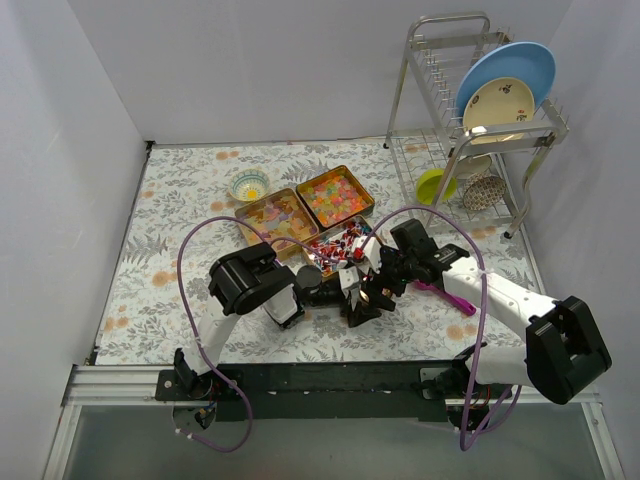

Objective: Pack the candies
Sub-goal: Screw the bottle lid onto the packing bottle, then reset both arms

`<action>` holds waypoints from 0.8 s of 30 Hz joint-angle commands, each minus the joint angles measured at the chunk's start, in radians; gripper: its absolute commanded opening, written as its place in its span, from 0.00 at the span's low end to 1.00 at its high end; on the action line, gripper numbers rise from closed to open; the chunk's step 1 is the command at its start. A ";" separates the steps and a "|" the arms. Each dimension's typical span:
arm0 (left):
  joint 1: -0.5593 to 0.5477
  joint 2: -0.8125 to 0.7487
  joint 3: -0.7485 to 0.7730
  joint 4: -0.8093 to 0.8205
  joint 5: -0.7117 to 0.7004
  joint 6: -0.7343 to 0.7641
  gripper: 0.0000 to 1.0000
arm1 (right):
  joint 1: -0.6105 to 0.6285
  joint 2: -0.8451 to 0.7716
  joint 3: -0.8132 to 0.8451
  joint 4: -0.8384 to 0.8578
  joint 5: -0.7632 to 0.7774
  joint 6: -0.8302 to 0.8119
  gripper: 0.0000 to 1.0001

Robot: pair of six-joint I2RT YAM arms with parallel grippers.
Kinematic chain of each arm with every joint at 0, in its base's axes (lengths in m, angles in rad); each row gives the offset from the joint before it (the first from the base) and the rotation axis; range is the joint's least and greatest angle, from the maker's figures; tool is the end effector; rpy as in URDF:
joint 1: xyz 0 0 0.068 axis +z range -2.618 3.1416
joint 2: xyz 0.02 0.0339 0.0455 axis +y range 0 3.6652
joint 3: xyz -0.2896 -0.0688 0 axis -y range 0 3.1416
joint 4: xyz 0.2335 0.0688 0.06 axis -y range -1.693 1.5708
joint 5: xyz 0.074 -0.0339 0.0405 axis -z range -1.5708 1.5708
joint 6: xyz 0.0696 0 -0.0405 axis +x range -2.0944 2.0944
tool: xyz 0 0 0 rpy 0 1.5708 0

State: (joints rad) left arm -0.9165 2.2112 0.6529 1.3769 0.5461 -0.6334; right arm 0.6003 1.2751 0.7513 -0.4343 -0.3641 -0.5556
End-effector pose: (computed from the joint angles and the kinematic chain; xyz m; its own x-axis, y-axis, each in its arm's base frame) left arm 0.2070 -0.3293 0.0889 -0.6739 0.0475 -0.7373 0.7321 0.1772 -0.6577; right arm 0.1905 0.1604 0.2119 -0.2060 -0.7383 -0.6422 -0.9481 0.3131 -0.0558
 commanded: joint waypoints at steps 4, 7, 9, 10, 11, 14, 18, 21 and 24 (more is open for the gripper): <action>0.033 0.067 -0.128 -0.292 -0.094 -0.092 0.98 | -0.011 0.003 -0.070 -0.093 0.100 -0.016 0.51; 0.033 -0.028 -0.167 -0.329 -0.052 -0.065 0.98 | -0.011 -0.002 -0.061 -0.107 0.064 -0.027 0.68; 0.034 -0.115 -0.180 -0.392 -0.041 -0.052 0.98 | -0.011 -0.003 -0.043 -0.127 0.031 -0.040 0.88; 0.034 -0.148 -0.187 -0.418 -0.031 -0.043 0.98 | -0.013 -0.006 -0.037 -0.133 0.021 -0.043 0.98; 0.036 -0.178 -0.193 -0.435 -0.025 -0.038 0.98 | -0.011 -0.011 -0.027 -0.139 0.011 -0.043 0.98; 0.034 -0.306 -0.193 -0.531 0.014 -0.017 0.98 | -0.013 -0.036 0.011 -0.150 -0.004 -0.044 0.98; 0.039 -0.455 -0.167 -0.717 0.035 -0.002 0.98 | -0.013 -0.056 0.092 -0.187 -0.004 -0.038 0.98; 0.053 -0.570 -0.138 -0.852 0.071 0.012 0.98 | -0.020 -0.066 0.164 -0.231 -0.059 -0.029 0.98; 0.090 -0.663 -0.079 -1.000 0.093 0.032 0.98 | -0.022 -0.082 0.226 -0.231 -0.094 0.012 0.98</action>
State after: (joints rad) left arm -0.8684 1.6688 0.5003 0.6701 0.5846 -0.6361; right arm 0.5861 1.2396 0.8703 -0.6228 -0.3847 -0.5858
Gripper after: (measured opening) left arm 0.982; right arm 0.982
